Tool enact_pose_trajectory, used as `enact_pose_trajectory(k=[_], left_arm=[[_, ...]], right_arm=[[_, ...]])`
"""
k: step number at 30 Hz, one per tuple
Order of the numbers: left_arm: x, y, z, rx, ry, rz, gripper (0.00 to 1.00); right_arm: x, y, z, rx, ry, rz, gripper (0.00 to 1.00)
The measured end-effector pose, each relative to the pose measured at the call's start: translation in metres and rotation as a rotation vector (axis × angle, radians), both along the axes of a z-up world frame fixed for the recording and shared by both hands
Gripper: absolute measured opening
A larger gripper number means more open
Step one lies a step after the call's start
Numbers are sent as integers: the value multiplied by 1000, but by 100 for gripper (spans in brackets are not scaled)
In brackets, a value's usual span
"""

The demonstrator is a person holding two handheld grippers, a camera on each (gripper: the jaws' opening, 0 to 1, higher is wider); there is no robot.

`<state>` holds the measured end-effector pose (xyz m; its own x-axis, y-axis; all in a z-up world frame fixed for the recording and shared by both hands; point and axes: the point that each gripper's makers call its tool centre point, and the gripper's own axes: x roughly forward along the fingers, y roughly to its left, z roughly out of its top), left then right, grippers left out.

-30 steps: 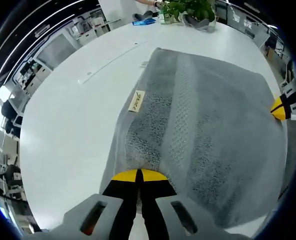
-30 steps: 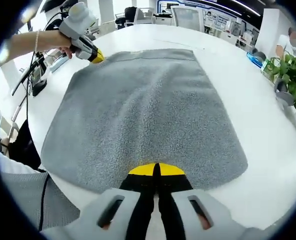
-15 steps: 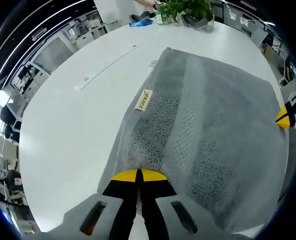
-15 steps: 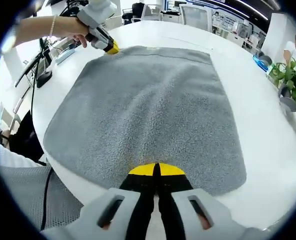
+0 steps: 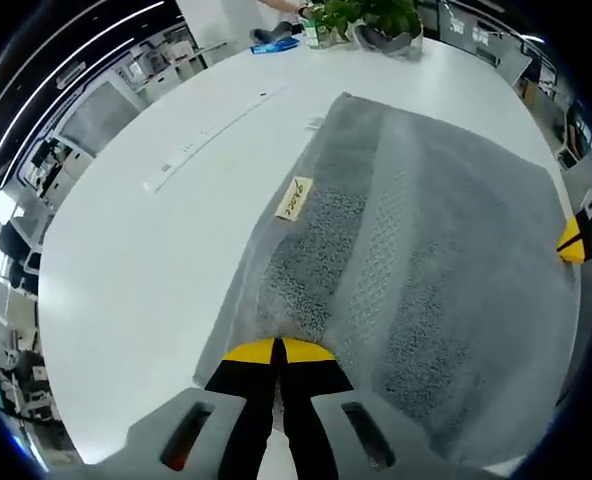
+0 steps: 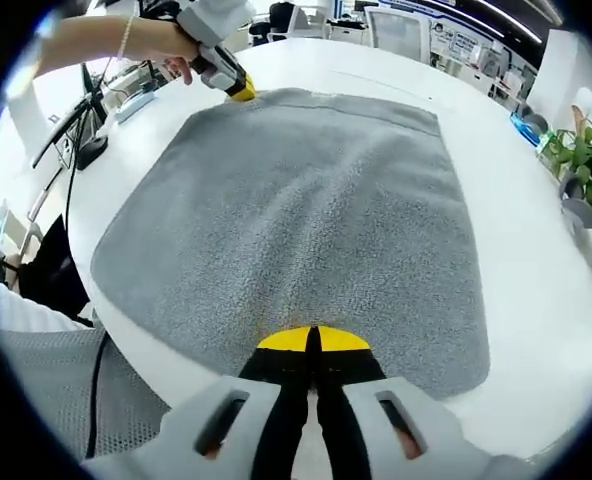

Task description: Fold the towel on the table until its edges align and the towel forms a compact rectangular stack.

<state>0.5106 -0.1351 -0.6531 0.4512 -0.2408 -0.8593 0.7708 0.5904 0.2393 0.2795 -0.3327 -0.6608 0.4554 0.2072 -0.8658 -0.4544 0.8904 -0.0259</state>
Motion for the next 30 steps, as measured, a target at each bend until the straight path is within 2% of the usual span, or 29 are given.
enact_pose_trajectory(k=[9, 30], left_arm=[[5, -9, 2, 45, -4, -41, 1], [25, -22, 3, 58, 2, -58, 1]], right_arm=[[-3, 5, 0, -4, 3, 14, 0], [-5, 12, -1, -7, 6, 34, 0]])
